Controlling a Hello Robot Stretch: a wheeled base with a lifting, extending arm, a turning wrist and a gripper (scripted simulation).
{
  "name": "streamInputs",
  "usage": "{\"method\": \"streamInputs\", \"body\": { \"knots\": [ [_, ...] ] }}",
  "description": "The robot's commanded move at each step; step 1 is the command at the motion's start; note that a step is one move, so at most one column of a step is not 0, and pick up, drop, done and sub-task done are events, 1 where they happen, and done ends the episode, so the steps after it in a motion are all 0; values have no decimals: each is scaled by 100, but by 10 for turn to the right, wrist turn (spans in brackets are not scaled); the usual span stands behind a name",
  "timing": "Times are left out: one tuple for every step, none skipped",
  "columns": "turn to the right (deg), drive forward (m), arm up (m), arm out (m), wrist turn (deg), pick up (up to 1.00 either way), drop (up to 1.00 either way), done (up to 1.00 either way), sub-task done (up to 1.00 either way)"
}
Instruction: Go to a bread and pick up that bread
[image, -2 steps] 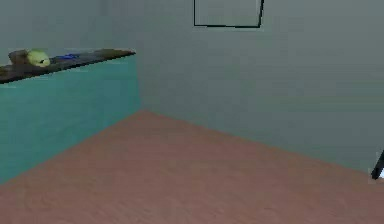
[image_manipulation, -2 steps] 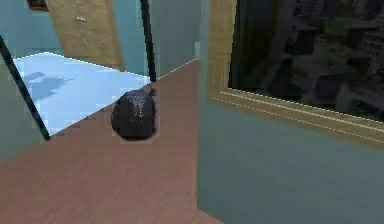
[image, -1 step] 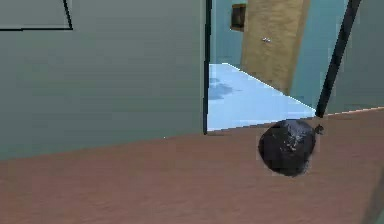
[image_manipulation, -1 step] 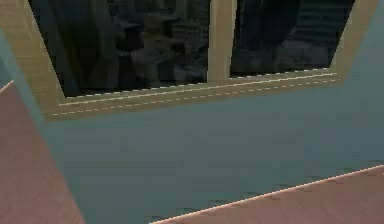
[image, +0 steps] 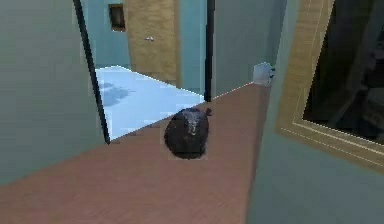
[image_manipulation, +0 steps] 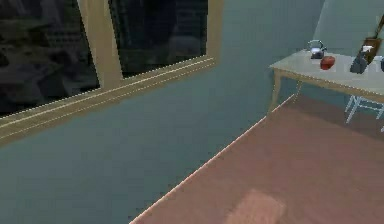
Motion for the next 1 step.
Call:
{"method": "streamInputs", "body": {
  "knots": [
    [0,10,0,0,0,0,0,0,0]
  ]
}}
